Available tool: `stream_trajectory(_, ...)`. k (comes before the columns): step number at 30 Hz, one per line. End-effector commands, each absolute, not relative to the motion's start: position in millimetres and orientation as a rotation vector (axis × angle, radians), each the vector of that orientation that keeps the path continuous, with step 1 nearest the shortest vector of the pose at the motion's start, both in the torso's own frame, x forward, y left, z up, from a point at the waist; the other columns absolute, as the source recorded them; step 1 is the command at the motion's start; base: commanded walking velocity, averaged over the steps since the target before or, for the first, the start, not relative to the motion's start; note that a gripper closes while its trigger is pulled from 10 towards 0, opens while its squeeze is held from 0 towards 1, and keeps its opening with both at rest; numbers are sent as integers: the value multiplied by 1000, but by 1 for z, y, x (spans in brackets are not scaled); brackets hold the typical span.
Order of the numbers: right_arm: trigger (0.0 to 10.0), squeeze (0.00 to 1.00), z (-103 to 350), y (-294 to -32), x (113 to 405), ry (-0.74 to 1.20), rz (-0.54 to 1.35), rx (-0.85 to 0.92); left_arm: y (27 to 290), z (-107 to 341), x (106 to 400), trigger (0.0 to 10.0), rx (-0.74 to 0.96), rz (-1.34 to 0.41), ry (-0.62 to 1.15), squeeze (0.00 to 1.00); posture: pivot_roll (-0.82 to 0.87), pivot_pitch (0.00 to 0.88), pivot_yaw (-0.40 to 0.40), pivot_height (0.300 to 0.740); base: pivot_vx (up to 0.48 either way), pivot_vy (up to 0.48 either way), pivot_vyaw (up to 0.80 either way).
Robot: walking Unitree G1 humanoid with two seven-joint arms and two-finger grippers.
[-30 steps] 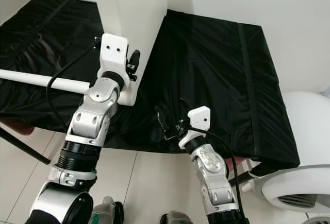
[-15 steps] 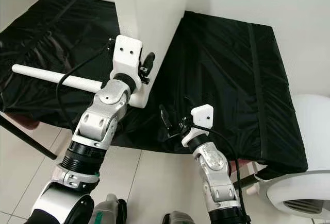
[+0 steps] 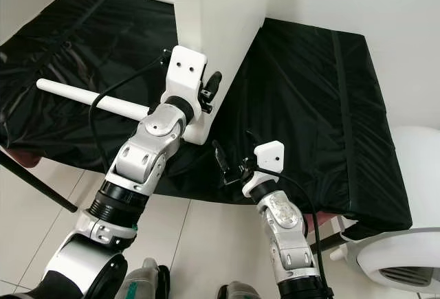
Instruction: Building children table
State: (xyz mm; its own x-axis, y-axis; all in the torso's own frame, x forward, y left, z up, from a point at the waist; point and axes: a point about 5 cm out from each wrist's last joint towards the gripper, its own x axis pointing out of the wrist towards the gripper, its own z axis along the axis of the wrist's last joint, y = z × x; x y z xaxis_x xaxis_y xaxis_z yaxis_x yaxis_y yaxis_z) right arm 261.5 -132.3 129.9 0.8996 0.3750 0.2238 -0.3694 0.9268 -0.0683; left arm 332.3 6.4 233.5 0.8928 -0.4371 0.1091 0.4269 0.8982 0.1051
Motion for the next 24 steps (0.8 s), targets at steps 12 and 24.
stream_trajectory(12,10000,0,125,-131,260,-227,367,-16,-45,269,310,10000,-9,-675,-219,1000,-29,71,25,740,0,0,0)
stream_trajectory(24,10000,0,123,-129,261,-229,365,-13,-23,264,299,10000,-18,-823,-257,0,-20,50,29,740,0,0,0)
